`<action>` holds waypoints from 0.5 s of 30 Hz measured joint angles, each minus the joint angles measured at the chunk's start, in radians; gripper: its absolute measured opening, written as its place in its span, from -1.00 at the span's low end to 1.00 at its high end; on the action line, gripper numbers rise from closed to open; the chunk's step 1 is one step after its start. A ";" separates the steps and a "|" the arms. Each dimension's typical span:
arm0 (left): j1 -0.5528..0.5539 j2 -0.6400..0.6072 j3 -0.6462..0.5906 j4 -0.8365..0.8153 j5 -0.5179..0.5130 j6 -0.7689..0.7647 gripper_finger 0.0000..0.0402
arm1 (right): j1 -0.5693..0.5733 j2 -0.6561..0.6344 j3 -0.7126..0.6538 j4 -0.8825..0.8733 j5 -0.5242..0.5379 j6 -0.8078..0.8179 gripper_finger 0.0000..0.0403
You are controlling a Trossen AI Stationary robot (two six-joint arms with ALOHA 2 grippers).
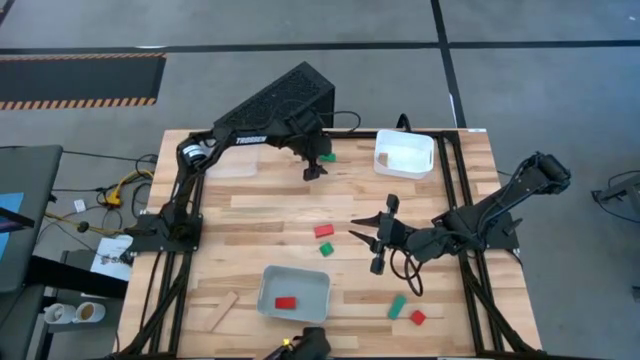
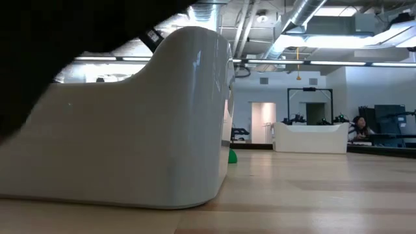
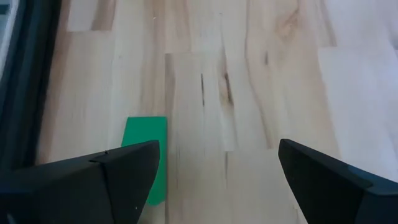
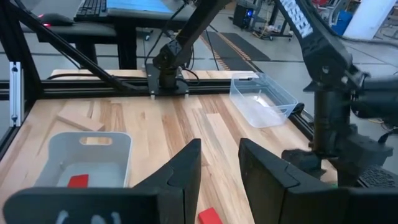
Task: Sort & place blocks by color
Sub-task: Put the top green block into the transparent bin
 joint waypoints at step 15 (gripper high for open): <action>-0.017 0.062 0.072 -0.182 -0.038 0.030 0.55 | 0.000 0.000 0.000 -0.016 -0.001 0.015 -0.35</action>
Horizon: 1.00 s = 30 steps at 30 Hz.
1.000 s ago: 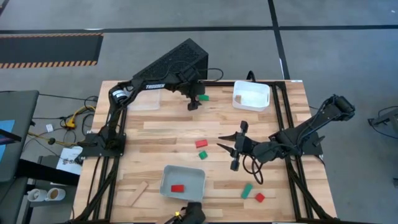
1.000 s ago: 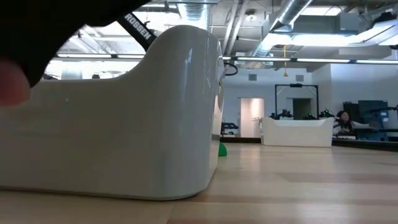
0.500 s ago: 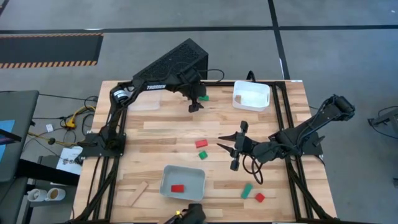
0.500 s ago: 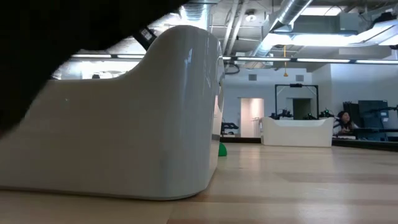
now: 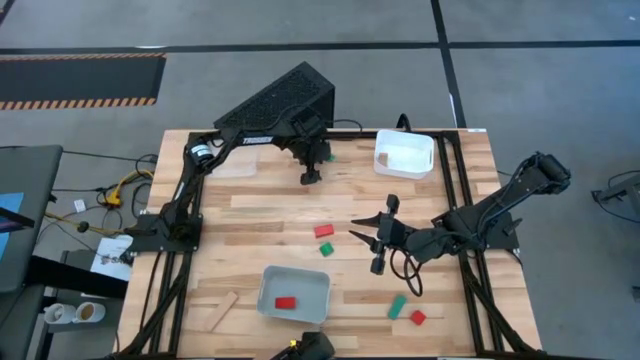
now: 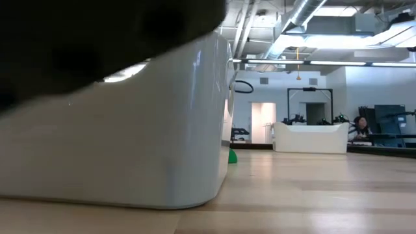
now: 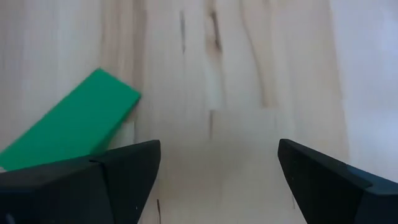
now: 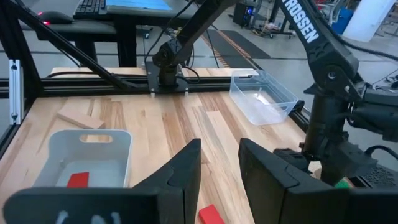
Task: Sort & place blocks by color
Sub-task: Put the top green block into the transparent bin
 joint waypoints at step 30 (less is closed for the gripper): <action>0.065 0.016 0.114 0.033 0.074 0.022 0.55 | -0.025 0.000 0.000 -0.031 0.001 0.048 -0.35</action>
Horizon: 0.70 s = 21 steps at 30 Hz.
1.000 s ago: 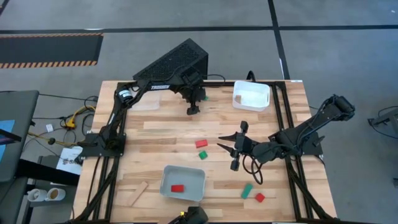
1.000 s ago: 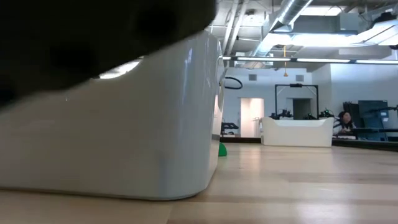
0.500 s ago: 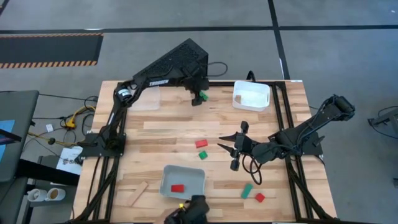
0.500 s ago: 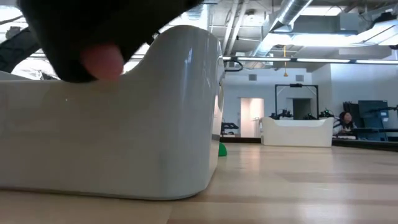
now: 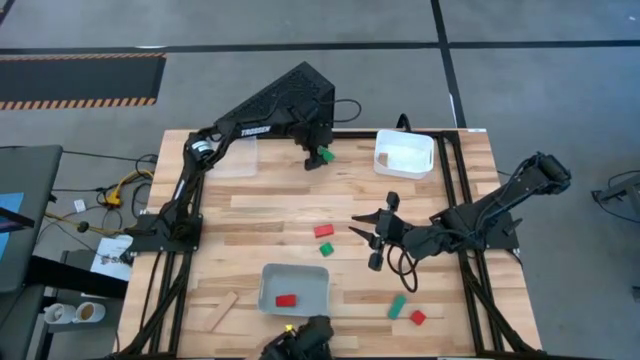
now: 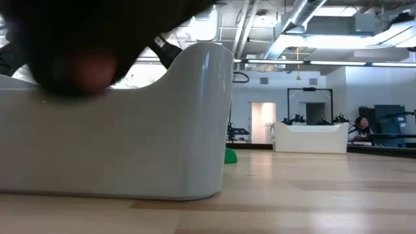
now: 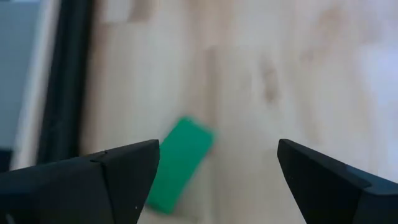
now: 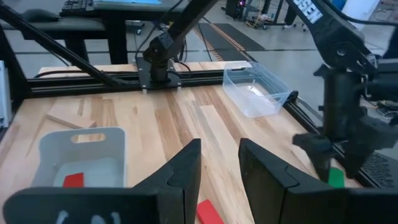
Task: Sort & place blocks by color
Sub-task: Put the top green block into the transparent bin
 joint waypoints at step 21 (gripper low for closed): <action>-0.090 -0.851 -0.577 0.279 0.377 -0.151 -0.19 | -0.762 0.096 0.000 -0.051 -0.545 -0.009 -0.35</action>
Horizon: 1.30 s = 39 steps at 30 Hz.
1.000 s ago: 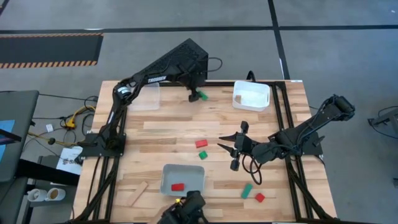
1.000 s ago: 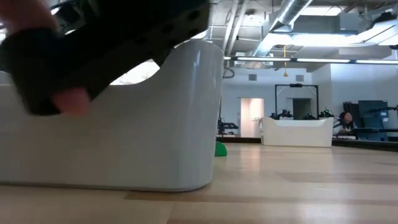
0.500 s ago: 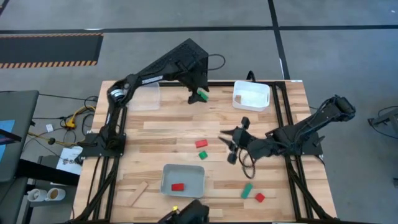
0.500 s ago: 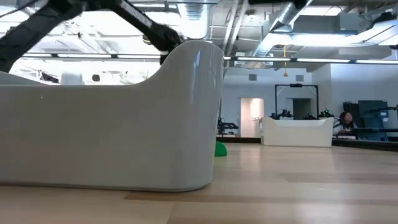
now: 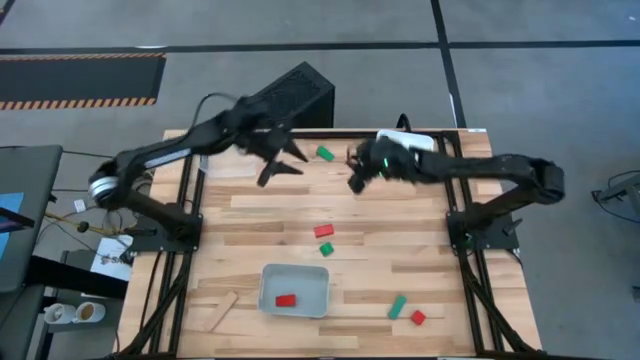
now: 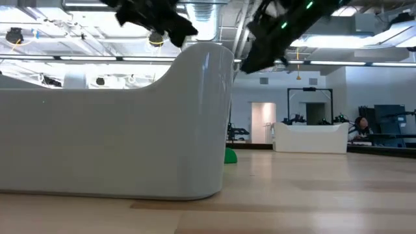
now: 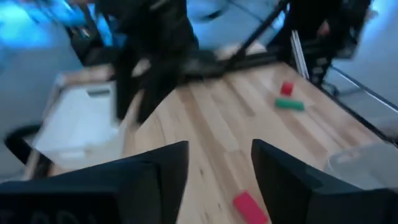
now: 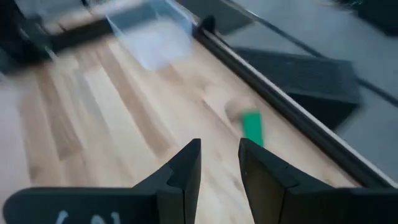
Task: Sort & place blocks by color
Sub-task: Put the top green block into the transparent bin
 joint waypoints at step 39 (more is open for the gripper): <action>-0.082 -0.246 -0.362 0.331 -0.108 -0.154 -0.25 | -0.312 1.125 1.305 -0.923 -0.422 -0.302 0.16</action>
